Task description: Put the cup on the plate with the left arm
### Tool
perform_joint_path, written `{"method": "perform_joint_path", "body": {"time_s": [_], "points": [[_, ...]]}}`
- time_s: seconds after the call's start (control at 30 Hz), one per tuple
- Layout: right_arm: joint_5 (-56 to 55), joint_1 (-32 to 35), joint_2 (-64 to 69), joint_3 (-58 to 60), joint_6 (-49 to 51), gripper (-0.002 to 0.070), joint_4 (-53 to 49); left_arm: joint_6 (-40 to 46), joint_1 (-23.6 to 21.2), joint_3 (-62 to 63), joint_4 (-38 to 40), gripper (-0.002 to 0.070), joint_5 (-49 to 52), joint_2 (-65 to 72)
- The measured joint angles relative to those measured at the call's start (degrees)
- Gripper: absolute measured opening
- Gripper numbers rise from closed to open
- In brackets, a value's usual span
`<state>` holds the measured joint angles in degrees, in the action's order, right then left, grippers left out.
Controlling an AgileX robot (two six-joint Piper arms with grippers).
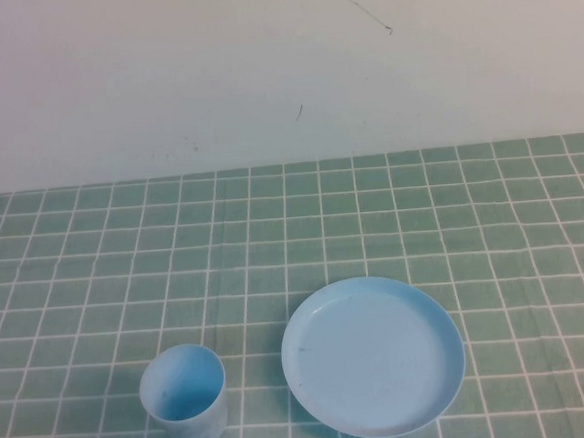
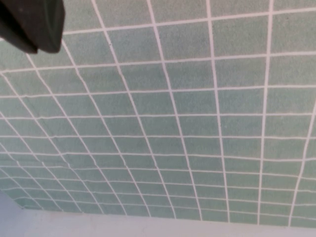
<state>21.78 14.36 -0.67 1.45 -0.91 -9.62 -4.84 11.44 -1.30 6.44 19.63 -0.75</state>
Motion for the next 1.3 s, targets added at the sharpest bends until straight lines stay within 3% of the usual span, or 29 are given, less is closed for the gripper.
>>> {"method": "perform_joint_path", "body": {"time_s": [0.43,0.67,0.9,1.1,1.3], "points": [[0.0,0.0,0.0,0.0,0.0,-0.0002,0.0,0.0,0.0,-0.11,0.84,-0.0003,-2.91,0.0],[0.0,0.0,0.0,0.0,0.0,-0.0002,0.0,-2.54,0.0,-0.34,11.18,-0.0003,-21.63,0.0],[0.0,0.0,0.0,0.0,0.0,-0.0002,0.0,-16.9,0.0,-0.43,25.48,-0.0003,-34.75,0.0],[0.0,0.0,0.0,0.0,0.0,-0.0002,0.0,-20.55,0.0,-0.43,27.2,-0.0003,-43.94,0.0],[0.0,0.0,0.0,0.0,0.0,-0.0002,0.0,-23.93,0.0,1.06,18.68,-0.0003,-61.1,0.0]]}}
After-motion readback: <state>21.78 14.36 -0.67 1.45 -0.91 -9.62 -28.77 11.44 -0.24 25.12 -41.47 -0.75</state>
